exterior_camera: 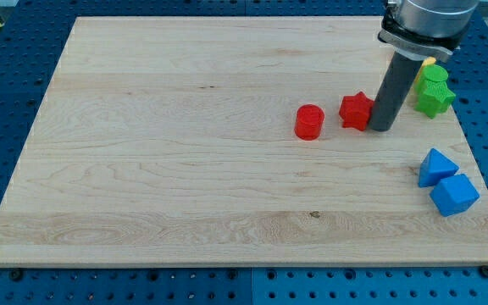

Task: Move the red star to the top of the red circle

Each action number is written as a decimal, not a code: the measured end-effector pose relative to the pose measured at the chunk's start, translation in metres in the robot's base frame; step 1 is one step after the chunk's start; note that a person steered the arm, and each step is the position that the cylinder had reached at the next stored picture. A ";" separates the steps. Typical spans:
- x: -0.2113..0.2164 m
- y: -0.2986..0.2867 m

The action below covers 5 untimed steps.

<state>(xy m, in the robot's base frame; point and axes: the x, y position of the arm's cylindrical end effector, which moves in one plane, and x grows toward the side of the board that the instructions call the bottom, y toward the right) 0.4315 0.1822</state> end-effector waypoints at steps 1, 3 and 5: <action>-0.003 -0.002; -0.025 -0.021; -0.053 -0.030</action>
<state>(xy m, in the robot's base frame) 0.3781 0.1522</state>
